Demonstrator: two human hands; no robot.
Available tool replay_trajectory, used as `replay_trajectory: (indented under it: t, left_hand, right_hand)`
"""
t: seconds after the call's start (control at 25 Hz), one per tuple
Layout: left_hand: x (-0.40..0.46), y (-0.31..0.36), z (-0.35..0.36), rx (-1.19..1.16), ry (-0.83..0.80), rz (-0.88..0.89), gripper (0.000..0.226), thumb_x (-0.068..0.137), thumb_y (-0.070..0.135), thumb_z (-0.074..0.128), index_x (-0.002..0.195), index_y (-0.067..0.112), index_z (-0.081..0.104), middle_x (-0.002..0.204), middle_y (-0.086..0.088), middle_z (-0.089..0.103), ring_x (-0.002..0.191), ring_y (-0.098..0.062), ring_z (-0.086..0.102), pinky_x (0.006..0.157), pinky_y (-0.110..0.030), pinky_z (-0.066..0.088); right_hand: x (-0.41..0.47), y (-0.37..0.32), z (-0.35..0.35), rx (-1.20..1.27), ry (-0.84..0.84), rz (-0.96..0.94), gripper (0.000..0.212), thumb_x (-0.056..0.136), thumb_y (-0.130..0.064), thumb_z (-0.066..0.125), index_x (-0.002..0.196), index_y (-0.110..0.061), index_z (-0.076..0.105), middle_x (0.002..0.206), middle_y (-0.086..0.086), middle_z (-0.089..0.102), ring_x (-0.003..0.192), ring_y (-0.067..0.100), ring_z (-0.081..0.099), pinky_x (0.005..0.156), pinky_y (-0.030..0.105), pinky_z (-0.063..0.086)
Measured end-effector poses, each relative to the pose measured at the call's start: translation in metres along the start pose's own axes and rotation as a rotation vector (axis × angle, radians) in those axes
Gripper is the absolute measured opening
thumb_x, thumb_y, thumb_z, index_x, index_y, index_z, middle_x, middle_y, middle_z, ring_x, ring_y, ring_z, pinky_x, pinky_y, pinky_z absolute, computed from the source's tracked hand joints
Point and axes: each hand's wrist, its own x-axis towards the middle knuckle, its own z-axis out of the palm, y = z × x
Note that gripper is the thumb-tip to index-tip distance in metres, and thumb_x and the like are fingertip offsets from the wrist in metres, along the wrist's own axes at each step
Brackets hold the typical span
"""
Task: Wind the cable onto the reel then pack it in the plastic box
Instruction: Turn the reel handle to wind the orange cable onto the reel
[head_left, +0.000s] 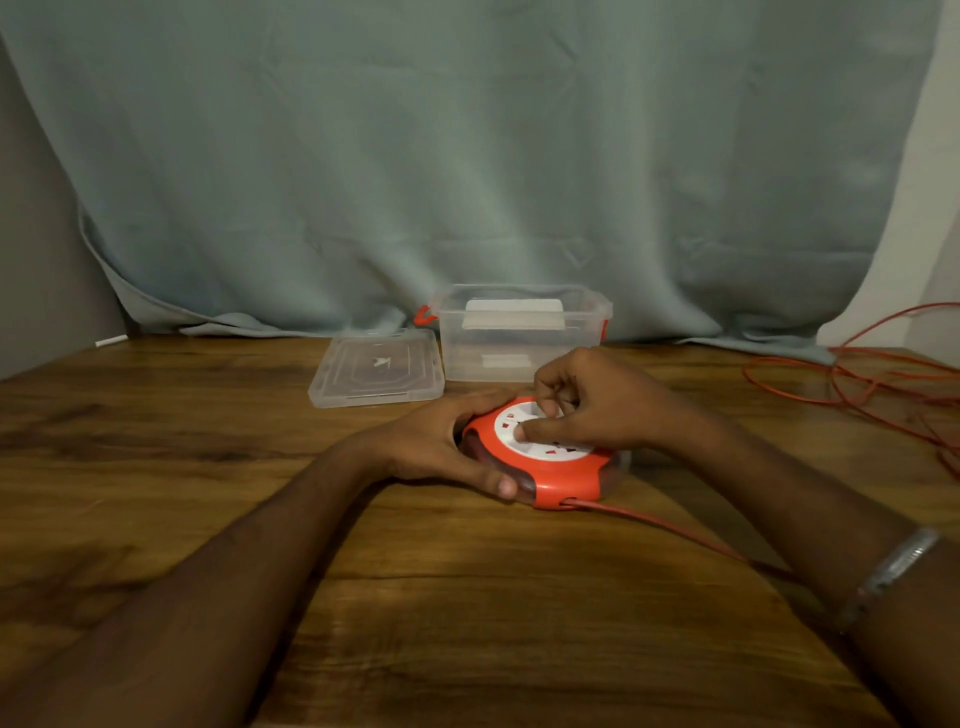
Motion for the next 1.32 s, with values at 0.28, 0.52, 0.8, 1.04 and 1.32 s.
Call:
replay_trajectory:
  t: [0.28, 0.52, 0.8, 1.04, 1.32]
  left_hand:
    - [0.002, -0.002, -0.001, 0.004, -0.028, -0.040, 0.125, 0.059, 0.059, 0.091, 0.164, 0.043, 0.025, 0.144, 0.035, 0.045, 0.138, 0.000, 0.047, 0.114, -0.022, 0.042]
    - [0.000, 0.000, -0.001, 0.019, -0.020, -0.082, 0.106, 0.080, 0.031, 0.090, 0.163, 0.040, 0.025, 0.133, 0.039, 0.046, 0.118, 0.019, 0.049, 0.090, 0.002, 0.042]
    - [0.001, 0.000, -0.001, -0.010, -0.014, -0.065, 0.116, 0.074, 0.041, 0.092, 0.166, 0.036, 0.021, 0.152, 0.024, 0.037, 0.138, -0.003, 0.040, 0.099, -0.007, 0.038]
    - [0.002, -0.001, -0.001, -0.026, -0.007, -0.047, 0.120, 0.066, 0.050, 0.095, 0.163, 0.040, 0.025, 0.140, 0.034, 0.040, 0.122, 0.010, 0.046, 0.104, -0.012, 0.040]
    - [0.000, 0.002, 0.000, -0.035, 0.011, -0.045, 0.092, 0.068, 0.044, 0.088, 0.141, 0.055, 0.034, 0.125, 0.044, 0.047, 0.108, 0.031, 0.051, 0.092, 0.000, 0.043]
  right_hand:
    - [-0.003, 0.020, -0.021, 0.219, -0.191, -0.044, 0.060, 0.074, -0.004, 0.073, 0.126, -0.031, 0.062, 0.111, -0.013, 0.080, 0.083, 0.011, 0.069, 0.061, 0.025, 0.049]
    - [-0.005, 0.026, -0.033, 0.217, -0.305, 0.000, 0.068, 0.082, 0.002, 0.082, 0.138, -0.026, 0.056, 0.124, -0.007, 0.078, 0.075, -0.005, 0.071, 0.062, 0.014, 0.052]
    - [-0.009, 0.022, -0.031, 0.201, -0.254, 0.010, 0.069, 0.075, -0.012, 0.094, 0.127, -0.026, 0.051, 0.107, 0.001, 0.079, 0.062, -0.004, 0.062, 0.056, 0.007, 0.046]
    - [-0.005, 0.013, -0.014, 0.078, -0.172, -0.017, 0.030, 0.073, -0.033, 0.093, 0.083, -0.021, 0.067, 0.075, -0.003, 0.068, 0.065, 0.008, 0.056, 0.059, 0.030, 0.043]
    - [-0.003, 0.000, 0.003, -0.106, -0.054, 0.005, 0.063, 0.073, -0.066, 0.071, 0.046, -0.016, 0.042, 0.040, -0.007, 0.043, 0.043, 0.013, 0.042, 0.054, 0.038, 0.037]
